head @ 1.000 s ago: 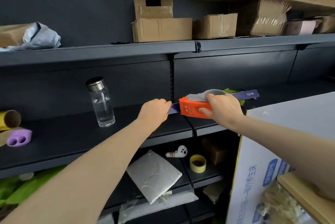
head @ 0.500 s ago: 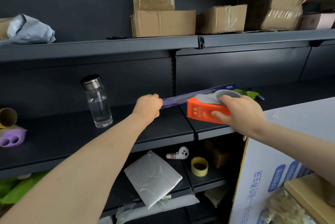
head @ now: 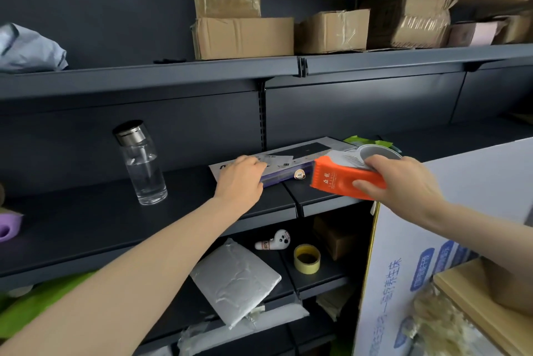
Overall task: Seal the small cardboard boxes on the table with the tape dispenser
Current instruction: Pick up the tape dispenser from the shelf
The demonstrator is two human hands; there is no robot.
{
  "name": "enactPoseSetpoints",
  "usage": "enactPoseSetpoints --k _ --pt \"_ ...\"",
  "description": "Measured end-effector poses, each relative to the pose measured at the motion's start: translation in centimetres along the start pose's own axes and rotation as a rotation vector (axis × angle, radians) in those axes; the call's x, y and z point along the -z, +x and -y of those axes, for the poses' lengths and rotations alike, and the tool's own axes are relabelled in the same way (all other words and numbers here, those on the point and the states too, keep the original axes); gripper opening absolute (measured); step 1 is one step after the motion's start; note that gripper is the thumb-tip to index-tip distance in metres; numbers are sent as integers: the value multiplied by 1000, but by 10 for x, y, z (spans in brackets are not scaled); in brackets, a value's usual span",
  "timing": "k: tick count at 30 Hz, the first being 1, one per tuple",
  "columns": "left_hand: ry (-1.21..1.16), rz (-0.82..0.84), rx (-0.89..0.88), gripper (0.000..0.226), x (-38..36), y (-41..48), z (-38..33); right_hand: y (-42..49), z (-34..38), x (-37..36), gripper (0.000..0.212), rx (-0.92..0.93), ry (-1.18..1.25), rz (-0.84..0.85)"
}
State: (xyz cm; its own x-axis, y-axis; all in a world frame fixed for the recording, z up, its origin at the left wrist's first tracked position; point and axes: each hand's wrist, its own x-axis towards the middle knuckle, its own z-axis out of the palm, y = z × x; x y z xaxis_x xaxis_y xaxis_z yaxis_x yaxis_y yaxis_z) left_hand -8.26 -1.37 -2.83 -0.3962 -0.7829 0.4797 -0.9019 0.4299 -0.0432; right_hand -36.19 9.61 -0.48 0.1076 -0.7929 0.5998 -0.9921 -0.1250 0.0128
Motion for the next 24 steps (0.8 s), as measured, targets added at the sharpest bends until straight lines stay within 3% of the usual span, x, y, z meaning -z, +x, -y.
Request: enactPoseSetpoints --k 6,15,24 --pt "-112 23 -37 29 23 -43 -9 -39 18 33 37 -52 -46 59" --pt "-244 57 -160 42 64 -128 -28 -142 64 114 39 -167 -158 116" --pt "-343 84 -371 46 90 -181 -107 -267 76 206 37 -328 -358 140"
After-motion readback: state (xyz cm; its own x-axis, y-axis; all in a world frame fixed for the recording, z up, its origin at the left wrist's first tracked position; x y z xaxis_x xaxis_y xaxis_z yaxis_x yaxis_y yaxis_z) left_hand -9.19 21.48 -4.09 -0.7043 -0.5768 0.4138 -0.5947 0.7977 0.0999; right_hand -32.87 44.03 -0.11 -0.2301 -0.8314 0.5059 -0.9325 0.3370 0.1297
